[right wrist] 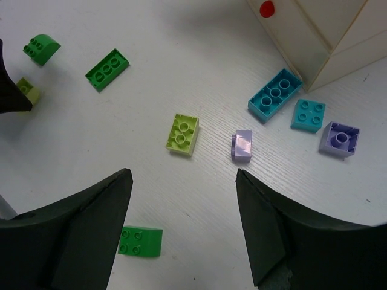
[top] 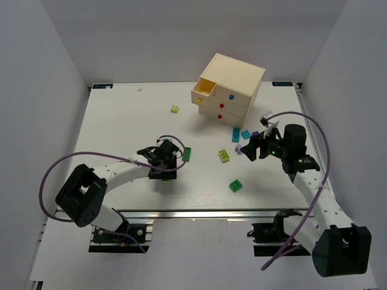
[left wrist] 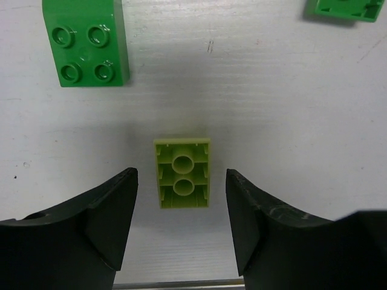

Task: Sort the legos into containers by color

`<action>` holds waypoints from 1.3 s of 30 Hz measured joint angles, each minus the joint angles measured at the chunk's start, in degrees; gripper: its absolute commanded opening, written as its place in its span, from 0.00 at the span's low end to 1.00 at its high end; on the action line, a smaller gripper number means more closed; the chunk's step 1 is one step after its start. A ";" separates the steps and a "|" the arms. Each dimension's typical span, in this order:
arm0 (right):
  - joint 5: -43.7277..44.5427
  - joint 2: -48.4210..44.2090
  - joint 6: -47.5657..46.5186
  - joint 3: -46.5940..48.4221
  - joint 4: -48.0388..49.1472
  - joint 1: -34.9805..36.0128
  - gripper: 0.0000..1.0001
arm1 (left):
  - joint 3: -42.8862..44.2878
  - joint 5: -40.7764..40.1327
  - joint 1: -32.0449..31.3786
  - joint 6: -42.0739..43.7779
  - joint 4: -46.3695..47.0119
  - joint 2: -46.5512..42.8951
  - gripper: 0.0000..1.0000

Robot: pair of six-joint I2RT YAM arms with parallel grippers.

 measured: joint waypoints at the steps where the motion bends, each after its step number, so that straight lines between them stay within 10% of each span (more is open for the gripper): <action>1: -0.09 0.00 0.02 0.00 0.00 -0.15 0.75 | 0.00 -0.44 -0.11 -0.11 0.26 0.48 0.68; 6: -0.79 -0.04 0.11 0.00 0.00 -0.96 0.74 | 0.00 -1.81 -0.55 -0.57 1.49 2.71 0.55; 14: -2.10 -0.11 0.66 0.00 0.00 -2.27 0.70 | 0.68 -2.69 -1.22 -0.70 1.79 2.73 0.04; 17: -2.51 -0.31 0.79 0.00 0.02 -2.60 0.56 | 1.88 -1.62 -1.62 0.24 1.73 -0.13 0.02; 20: -2.91 -0.81 0.94 -0.02 0.26 -3.06 0.00 | 4.83 1.20 -1.95 2.75 3.74 -6.84 0.00; 26: -2.91 -1.55 1.25 -0.02 0.42 -4.28 0.00 | 18.82 4.92 -1.25 7.13 16.61 -10.73 0.00; 39: -3.85 -2.49 1.31 -0.02 0.46 -6.34 0.00 | 54.69 3.34 -0.63 14.27 28.52 23.93 0.03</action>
